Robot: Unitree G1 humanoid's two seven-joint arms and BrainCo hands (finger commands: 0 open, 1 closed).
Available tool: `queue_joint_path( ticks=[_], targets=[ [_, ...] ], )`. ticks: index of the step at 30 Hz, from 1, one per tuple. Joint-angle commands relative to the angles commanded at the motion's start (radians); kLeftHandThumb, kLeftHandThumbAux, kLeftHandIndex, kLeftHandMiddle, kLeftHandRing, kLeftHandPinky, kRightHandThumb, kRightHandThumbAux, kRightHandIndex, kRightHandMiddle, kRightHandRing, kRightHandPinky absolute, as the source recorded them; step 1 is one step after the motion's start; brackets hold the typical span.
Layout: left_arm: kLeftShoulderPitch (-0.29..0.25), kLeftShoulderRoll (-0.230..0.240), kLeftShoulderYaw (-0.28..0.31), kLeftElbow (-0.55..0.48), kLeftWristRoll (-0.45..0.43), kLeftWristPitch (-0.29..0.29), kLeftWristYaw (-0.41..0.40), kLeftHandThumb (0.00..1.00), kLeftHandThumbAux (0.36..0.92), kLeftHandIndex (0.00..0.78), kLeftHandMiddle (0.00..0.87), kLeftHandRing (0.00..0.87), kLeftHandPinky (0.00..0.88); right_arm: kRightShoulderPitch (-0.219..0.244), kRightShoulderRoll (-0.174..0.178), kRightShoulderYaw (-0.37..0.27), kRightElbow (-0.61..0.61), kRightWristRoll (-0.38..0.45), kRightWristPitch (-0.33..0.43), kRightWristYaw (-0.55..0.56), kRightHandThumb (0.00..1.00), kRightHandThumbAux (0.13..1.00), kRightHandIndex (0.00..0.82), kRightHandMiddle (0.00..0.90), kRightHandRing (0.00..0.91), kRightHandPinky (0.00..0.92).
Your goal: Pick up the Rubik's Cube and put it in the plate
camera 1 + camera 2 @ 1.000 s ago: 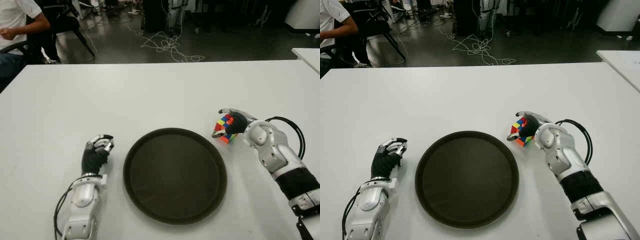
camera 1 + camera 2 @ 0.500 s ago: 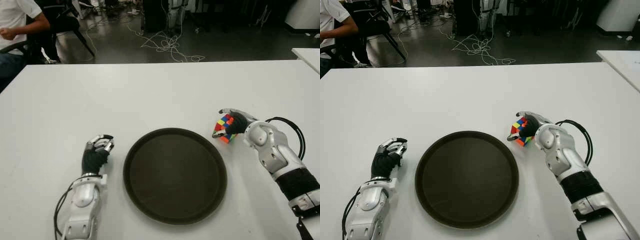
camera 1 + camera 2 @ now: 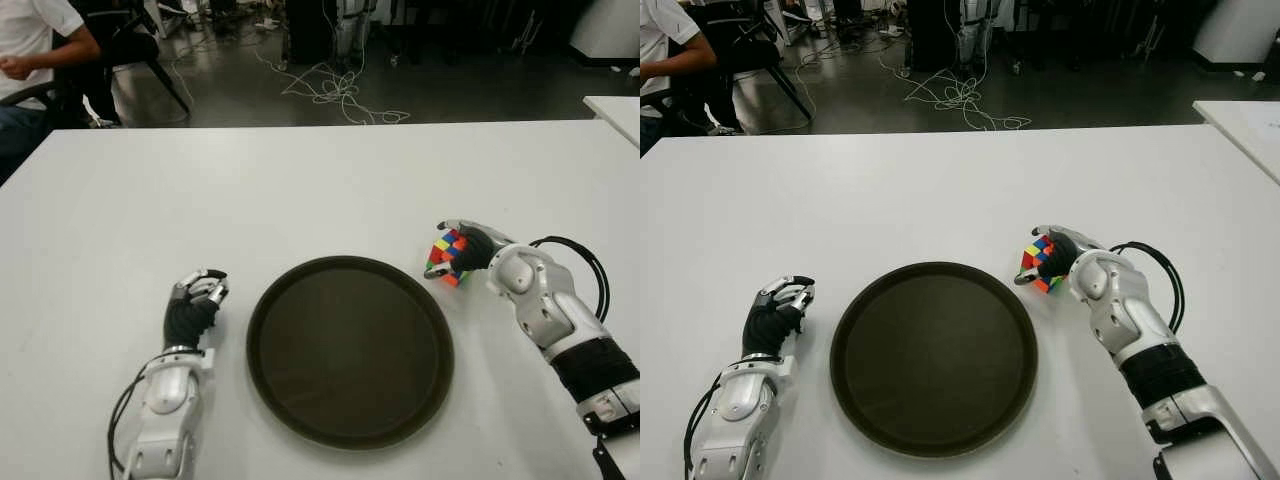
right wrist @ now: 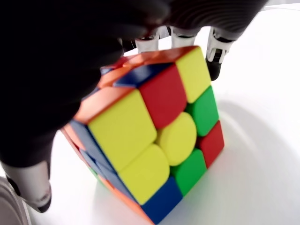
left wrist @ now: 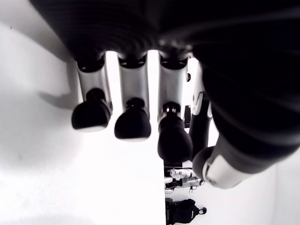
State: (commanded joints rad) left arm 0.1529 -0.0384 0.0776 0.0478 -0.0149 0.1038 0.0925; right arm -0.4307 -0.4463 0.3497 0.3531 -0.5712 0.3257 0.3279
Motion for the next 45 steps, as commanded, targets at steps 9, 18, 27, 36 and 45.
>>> queue_joint_path(
  ticks=[9, 18, 27, 36, 45],
  targets=[
    [-0.003, 0.000, 0.003, 0.008, -0.006, -0.008, -0.004, 0.709, 0.705, 0.444, 0.816, 0.824, 0.817, 0.003, 0.006, -0.005, 0.006, 0.004, -0.005, -0.011, 0.000, 0.639, 0.000, 0.000, 0.000, 0.000],
    [-0.004, -0.002, 0.005, 0.010, -0.012, -0.013, -0.007, 0.710, 0.704, 0.444, 0.815, 0.820, 0.812, 0.001, 0.004, 0.002, 0.009, -0.004, -0.003, -0.008, 0.000, 0.652, 0.000, 0.000, 0.000, 0.000],
    [-0.002, 0.001, 0.002, 0.004, -0.006, -0.010, -0.006, 0.710, 0.704, 0.444, 0.814, 0.821, 0.814, 0.002, 0.007, 0.000, 0.012, 0.000, -0.002, -0.006, 0.000, 0.647, 0.000, 0.000, 0.000, 0.000],
    [-0.003, 0.004, 0.004, 0.009, -0.008, -0.017, -0.012, 0.711, 0.704, 0.444, 0.810, 0.819, 0.812, 0.004, 0.008, 0.001, 0.009, -0.003, -0.007, -0.014, 0.000, 0.658, 0.000, 0.000, 0.000, 0.000],
    [-0.004, 0.005, 0.004, 0.015, -0.005, -0.027, -0.009, 0.711, 0.704, 0.444, 0.813, 0.822, 0.819, 0.004, 0.009, 0.003, 0.013, -0.002, -0.007, -0.012, 0.000, 0.654, 0.000, 0.000, 0.000, 0.000]
  ],
)
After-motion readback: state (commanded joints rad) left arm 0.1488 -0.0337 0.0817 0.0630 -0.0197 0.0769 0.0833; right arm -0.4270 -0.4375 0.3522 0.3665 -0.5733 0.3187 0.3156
